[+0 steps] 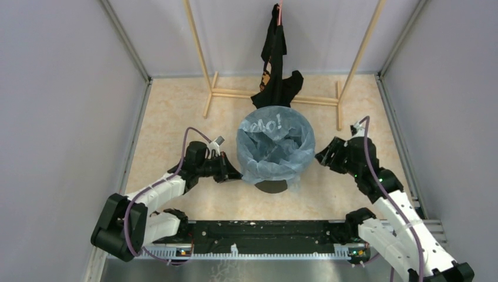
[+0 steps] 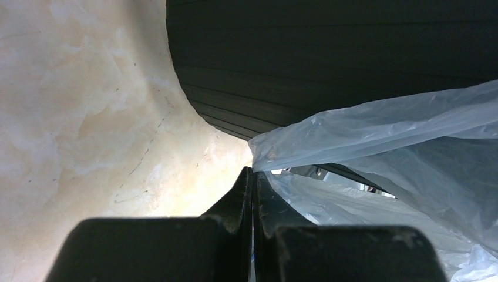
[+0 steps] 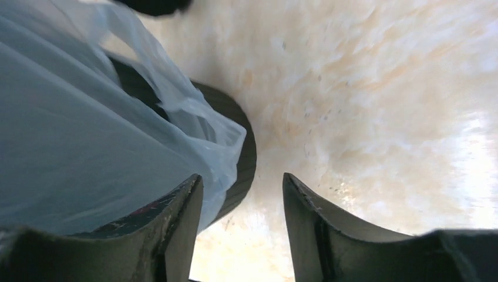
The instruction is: Put the trash bags into the trash bin
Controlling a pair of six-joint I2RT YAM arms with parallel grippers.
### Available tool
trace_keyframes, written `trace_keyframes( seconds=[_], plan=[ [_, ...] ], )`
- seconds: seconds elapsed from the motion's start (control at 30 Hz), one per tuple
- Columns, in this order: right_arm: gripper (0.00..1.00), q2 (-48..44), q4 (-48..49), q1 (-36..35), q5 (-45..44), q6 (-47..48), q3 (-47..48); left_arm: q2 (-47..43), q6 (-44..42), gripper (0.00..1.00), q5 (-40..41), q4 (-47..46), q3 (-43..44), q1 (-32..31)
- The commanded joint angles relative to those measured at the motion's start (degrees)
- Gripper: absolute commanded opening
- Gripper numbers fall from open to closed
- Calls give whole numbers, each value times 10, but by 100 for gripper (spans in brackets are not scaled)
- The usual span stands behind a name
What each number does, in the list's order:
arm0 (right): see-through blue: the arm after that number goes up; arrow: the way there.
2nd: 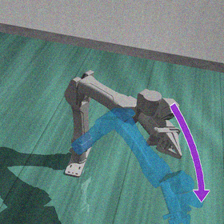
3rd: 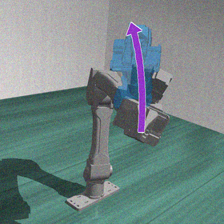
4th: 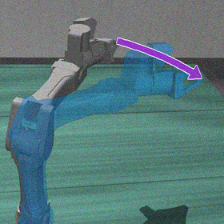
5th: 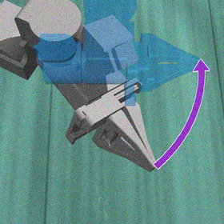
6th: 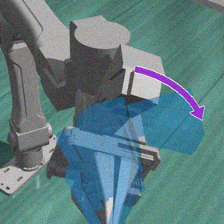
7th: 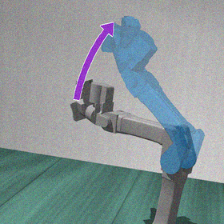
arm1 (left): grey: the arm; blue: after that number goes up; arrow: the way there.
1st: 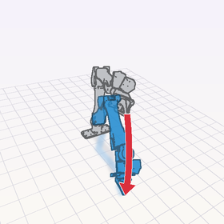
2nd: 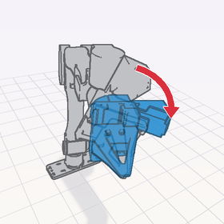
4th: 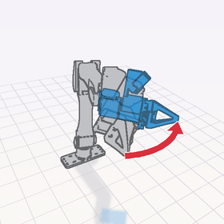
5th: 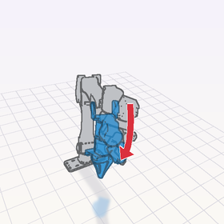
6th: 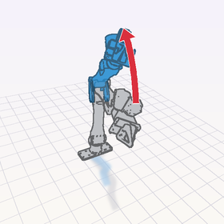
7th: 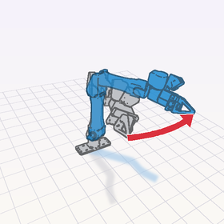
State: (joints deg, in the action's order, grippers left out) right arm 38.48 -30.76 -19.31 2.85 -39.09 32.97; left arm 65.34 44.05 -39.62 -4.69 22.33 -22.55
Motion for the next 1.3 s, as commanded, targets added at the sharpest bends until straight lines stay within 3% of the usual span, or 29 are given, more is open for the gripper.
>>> trace_keyframes(
  seconds=[0.0,0.13,0.17,0.23,0.37,0.47,0.53,0.63,0.77,0.93,1.1,1.27],
  plan=[
    [55,-13,-89,4,-122,17,135,15,-3,0,-18,-47,-5,-3],
    [92,17,-110,4,-156,76,260,14,-8,0,-21,-49,-5,-3],
    [97,28,-104,4,-147,99,290,13,-9,1,-23,-49,-5,-3],
    [99,59,-80,4,-84,151,349,11,-11,1,-27,-50,-4,-3],
    [99,176,-69,-15,124,198,449,9,-20,2,-29,-50,-5,-3],
    [99,231,-64,-127,77,224,485,8,-27,2,-28,-46,-5,-3],
    [98,279,-85,-202,22,244,515,7,-29,2,-29,-46,-6,-3],
    [86,345,-119,-262,-25,253,536,2,-28,3,-29,-48,-5,-4],
    [66,389,-124,-275,-78,251,519,-3,-32,3,-27,-41,1,-4],
    [49,403,-46,-275,-150,252,455,1,-32,3,-26,-46,-1,-4],
    [48,431,91,-275,-236,236,366,-1,-25,3,-29,-47,-2,-4],
    [52,466,162,-275,-303,211,348,-29,-27,4,-16,-24,-4,-4]
  ],
)
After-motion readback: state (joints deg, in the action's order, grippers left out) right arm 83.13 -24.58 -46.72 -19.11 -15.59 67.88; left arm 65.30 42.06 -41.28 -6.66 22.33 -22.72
